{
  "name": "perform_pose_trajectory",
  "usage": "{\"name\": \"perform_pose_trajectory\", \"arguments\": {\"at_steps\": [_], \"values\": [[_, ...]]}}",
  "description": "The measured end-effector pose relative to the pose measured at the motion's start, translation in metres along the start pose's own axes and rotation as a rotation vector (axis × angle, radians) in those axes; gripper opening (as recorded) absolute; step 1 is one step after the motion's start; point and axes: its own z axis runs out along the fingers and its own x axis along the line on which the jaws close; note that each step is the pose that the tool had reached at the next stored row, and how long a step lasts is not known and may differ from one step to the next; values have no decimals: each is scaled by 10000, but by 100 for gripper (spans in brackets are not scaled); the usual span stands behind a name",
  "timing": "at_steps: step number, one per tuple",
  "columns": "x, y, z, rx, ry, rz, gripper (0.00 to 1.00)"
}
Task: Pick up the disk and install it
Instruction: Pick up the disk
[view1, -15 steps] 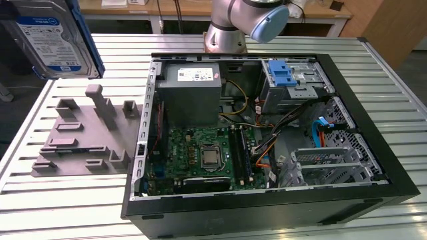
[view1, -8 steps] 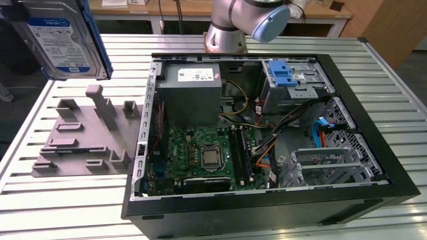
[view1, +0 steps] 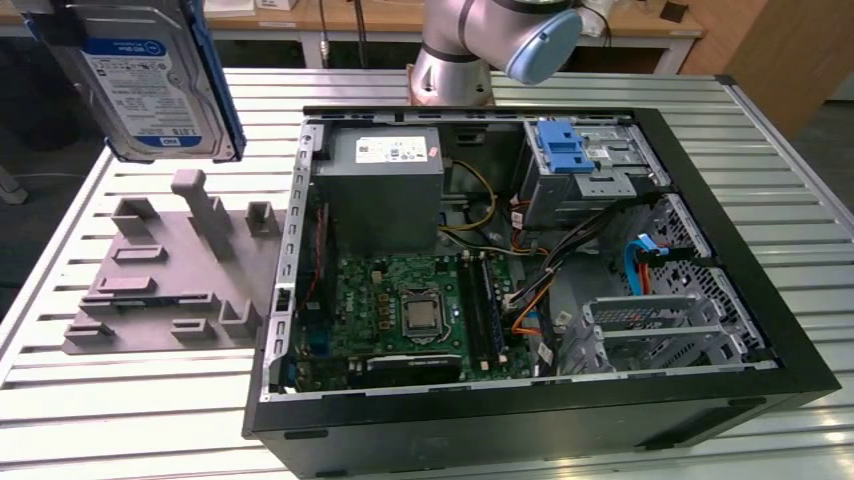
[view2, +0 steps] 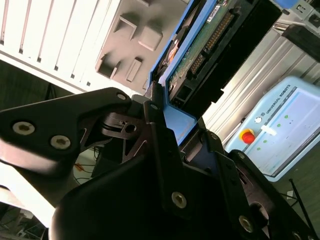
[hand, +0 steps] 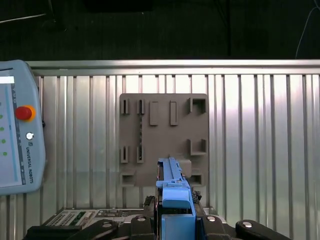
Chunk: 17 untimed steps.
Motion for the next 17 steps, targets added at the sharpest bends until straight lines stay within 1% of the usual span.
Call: {"name": "perform_pose_trajectory", "arguments": {"at_steps": [12,17], "values": [[43,-245,-4,-8,0,-1,36],[89,-311,-7,-11,1,1,36]]}}
